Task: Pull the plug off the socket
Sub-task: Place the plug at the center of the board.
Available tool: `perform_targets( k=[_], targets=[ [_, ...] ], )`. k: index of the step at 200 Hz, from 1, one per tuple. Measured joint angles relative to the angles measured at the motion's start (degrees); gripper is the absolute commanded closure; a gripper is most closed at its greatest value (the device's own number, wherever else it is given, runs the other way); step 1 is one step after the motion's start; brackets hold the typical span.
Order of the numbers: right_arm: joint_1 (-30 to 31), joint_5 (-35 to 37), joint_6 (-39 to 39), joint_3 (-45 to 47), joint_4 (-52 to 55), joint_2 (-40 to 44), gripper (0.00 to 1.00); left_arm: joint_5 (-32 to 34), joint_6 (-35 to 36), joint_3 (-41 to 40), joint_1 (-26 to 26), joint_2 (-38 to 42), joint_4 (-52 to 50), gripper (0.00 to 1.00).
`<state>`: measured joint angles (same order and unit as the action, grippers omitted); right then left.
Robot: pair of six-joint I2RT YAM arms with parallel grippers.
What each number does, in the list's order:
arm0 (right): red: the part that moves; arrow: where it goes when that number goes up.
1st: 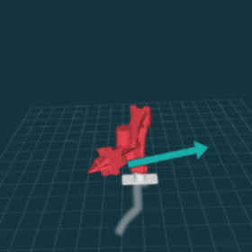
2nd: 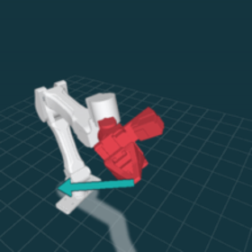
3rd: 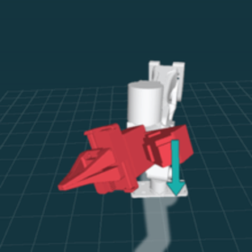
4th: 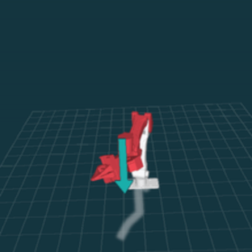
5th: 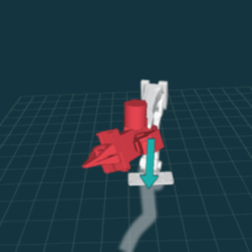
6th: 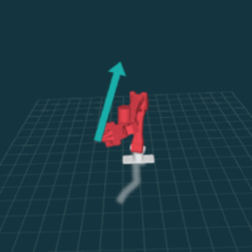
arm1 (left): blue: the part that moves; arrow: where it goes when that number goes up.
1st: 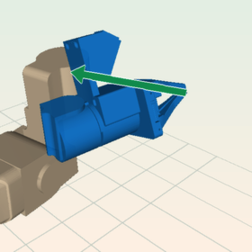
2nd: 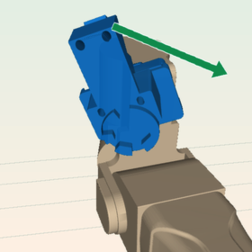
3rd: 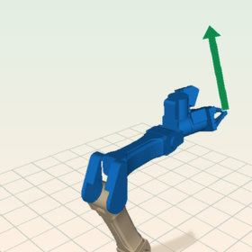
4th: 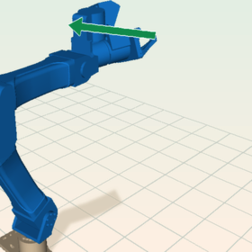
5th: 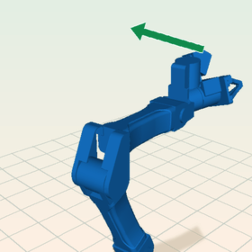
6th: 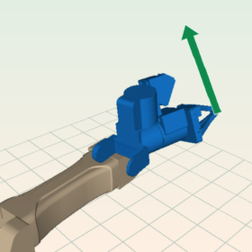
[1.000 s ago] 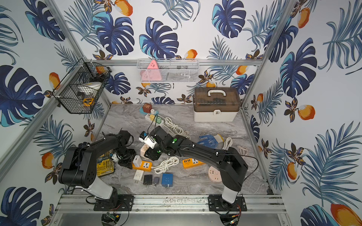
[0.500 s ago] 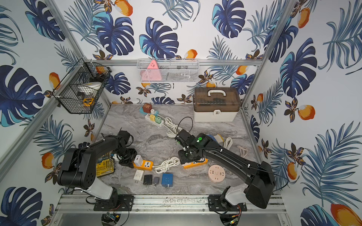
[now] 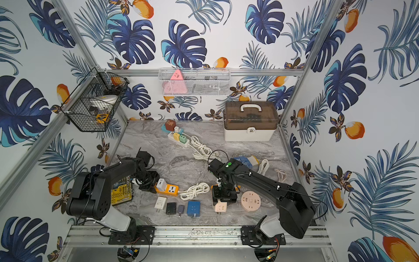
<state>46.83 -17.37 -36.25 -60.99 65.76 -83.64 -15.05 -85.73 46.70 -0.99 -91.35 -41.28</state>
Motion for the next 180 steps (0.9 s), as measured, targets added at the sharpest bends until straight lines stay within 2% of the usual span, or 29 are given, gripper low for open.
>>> perform_targets(
  k=[64, 112, 180],
  targets=[
    [1.1, -2.4, -0.2, -1.6, -1.2, -4.7, 0.79, -0.2, 0.0, -0.7, 0.0, 0.5, 0.8, 1.00],
    [4.9, -3.6, -0.7, -3.3, -3.8, -9.9, 0.78, -0.2, 0.0, -0.7, 0.0, 0.5, 0.8, 1.00],
    [7.5, -4.4, -5.0, -4.8, -7.8, -14.3, 0.77, -0.2, 0.0, -0.4, 0.0, 0.2, 0.5, 1.00]
  ],
)
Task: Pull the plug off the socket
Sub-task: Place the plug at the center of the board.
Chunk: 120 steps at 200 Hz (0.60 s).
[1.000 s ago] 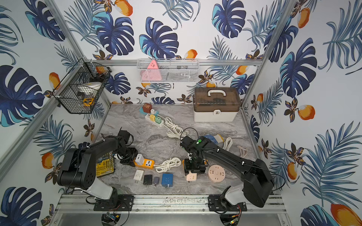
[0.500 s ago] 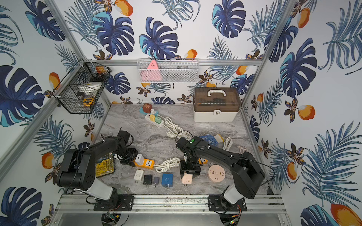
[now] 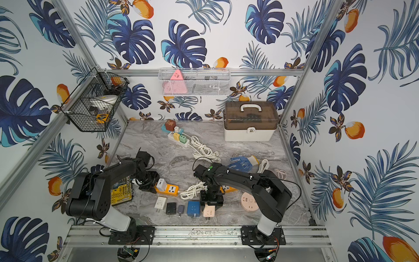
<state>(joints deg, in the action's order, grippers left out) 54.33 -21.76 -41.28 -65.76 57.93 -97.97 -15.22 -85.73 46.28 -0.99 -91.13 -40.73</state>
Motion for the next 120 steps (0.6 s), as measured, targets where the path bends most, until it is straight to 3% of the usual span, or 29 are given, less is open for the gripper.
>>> perform_targets(
  k=[34, 120],
  targets=[
    [0.8, -0.2, -0.8, -2.3, -1.7, -2.6, 0.73, 0.0, 0.0, 0.1, 0.0, 0.0, 0.0, 1.00],
    [1.4, -0.2, -1.9, -4.0, -2.1, -5.6, 0.35, 0.0, 0.0, 0.2, 0.0, -0.1, -0.2, 1.00]
  ],
)
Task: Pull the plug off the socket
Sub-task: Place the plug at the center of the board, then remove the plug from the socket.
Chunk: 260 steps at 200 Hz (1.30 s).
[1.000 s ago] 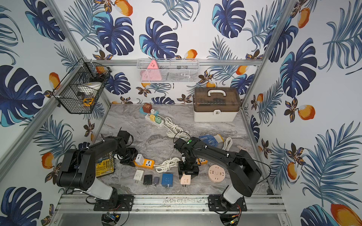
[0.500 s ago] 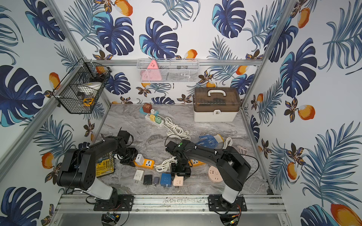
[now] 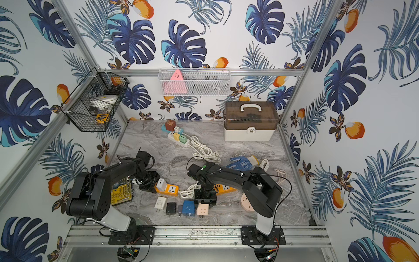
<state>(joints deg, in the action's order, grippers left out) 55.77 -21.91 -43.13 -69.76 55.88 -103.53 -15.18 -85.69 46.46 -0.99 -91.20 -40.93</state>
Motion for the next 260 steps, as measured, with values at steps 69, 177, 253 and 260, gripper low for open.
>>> perform_targets(
  k=[69, 177, 253, 260],
  targets=[
    [0.1, 2.7, -0.9, -0.1, -0.4, 0.0, 0.21, -0.3, -0.1, -0.1, 0.0, 0.0, 0.5, 1.00],
    [0.9, 20.5, 3.2, -6.4, 4.2, 16.2, 0.19, -0.3, 0.0, -0.2, 0.0, 0.1, 0.6, 1.00],
    [3.4, 22.9, 39.2, 3.0, -36.3, 14.6, 0.08, -0.4, 0.1, -0.5, 0.0, 0.3, 0.9, 1.00],
    [3.9, 22.0, 41.7, 2.4, -38.8, 12.8, 0.08, -0.4, 0.2, -0.6, 0.0, 0.4, 1.0, 1.00]
  ],
)
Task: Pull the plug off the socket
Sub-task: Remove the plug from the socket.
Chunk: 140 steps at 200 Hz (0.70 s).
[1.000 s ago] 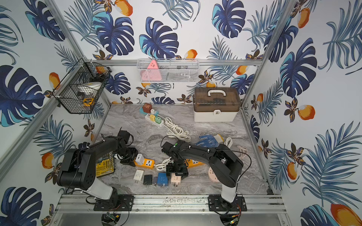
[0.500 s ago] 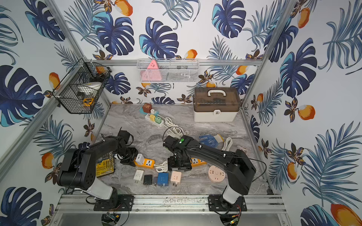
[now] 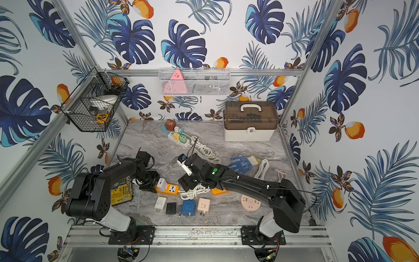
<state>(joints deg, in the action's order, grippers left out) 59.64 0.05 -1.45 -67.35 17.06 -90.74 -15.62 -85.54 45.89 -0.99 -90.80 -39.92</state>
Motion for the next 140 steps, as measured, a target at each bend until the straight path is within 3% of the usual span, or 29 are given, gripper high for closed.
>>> perform_targets(
  k=[52, 140],
  targets=[
    [7.4, -0.6, 14.4, -1.4, -11.3, -10.4, 0.05, -0.5, 0.2, -0.2, 0.1, -0.2, 0.2, 1.00],
    [7.6, -0.8, 18.6, -5.3, -19.4, -23.4, 0.06, -1.0, 1.7, 0.0, 0.2, -0.3, 0.0, 1.00]
  ],
)
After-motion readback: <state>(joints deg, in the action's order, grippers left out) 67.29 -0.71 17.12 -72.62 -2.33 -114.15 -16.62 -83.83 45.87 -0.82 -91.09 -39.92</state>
